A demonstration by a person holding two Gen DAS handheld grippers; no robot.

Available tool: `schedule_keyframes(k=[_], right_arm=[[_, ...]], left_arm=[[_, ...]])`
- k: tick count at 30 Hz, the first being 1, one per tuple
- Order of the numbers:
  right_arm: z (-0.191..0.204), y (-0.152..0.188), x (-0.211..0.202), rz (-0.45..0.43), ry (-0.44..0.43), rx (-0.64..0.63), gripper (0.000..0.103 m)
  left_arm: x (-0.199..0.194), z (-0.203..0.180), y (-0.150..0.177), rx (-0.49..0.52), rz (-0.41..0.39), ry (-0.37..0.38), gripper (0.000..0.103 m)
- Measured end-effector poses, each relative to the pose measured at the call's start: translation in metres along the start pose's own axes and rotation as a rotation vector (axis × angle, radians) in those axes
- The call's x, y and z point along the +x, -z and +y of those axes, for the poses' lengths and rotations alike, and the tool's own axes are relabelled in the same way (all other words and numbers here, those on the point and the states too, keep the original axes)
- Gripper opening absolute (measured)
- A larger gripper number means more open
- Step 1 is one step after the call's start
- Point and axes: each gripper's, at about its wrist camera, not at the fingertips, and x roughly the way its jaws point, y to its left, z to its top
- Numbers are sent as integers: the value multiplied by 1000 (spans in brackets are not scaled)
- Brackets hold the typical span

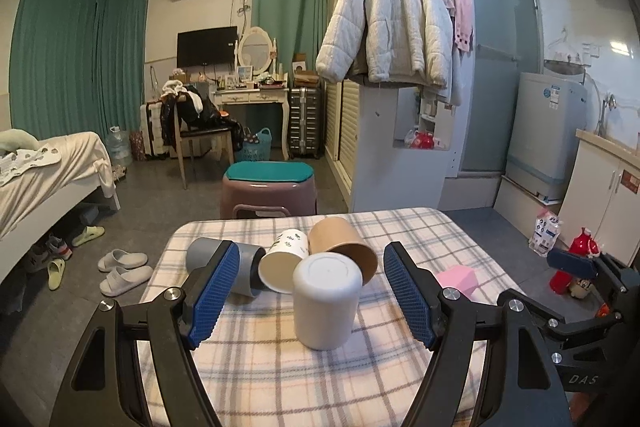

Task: Flip cup upside down

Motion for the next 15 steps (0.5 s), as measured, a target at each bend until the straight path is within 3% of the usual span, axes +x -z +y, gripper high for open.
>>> schedule_keyframes(k=[4,7,9,11,15], right_arm=[[9,3,-7,-22,-8,-7,95],[17,8,-8,-35,-20,-12,95],[22,12,-7,-40,-25,-14,95],[25,16,-5,-45,-34,-13,95],[31,24,3,-45,-55,-4,98]], left_arm=[[-12,3,14,8,-5,-27,78],[-19,7,28,7,-5,-59,93],[-24,10,38,0,-8,-72,94],[-26,14,47,-3,1,-97,101],[-28,19,62,14,-5,-154,102]])
